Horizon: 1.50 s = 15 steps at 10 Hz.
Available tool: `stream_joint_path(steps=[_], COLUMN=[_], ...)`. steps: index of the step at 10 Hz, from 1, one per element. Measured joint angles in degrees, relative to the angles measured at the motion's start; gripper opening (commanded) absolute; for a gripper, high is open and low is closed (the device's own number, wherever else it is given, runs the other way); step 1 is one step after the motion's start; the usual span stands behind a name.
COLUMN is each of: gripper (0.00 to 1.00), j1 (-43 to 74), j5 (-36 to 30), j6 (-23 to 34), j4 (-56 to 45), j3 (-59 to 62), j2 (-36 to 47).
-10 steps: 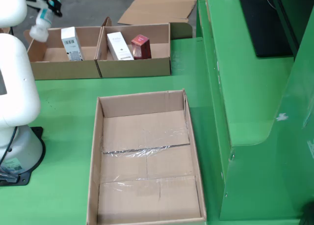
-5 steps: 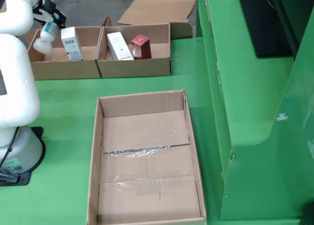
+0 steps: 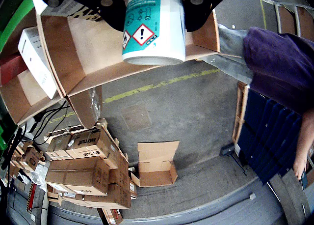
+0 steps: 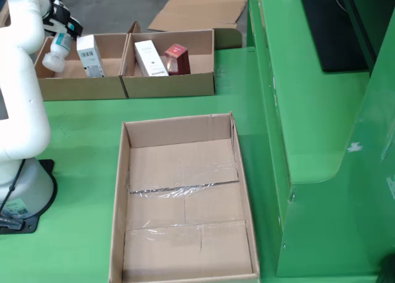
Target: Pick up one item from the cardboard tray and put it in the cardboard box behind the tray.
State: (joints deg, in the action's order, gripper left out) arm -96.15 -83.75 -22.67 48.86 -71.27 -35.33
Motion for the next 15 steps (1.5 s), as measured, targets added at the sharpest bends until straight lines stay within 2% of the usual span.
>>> stream_joint_path(steps=[4, 11, 15], gripper=[0.0, 0.0, 0.4], j1=[0.3, 0.3, 0.3], j5=[-1.2, -1.2, -1.2], j6=[-0.3, -0.1, -0.1], j4=[9.4, 9.9, 9.9], j3=[-8.3, -11.0, -11.0], j2=[-0.3, 0.3, 0.3])
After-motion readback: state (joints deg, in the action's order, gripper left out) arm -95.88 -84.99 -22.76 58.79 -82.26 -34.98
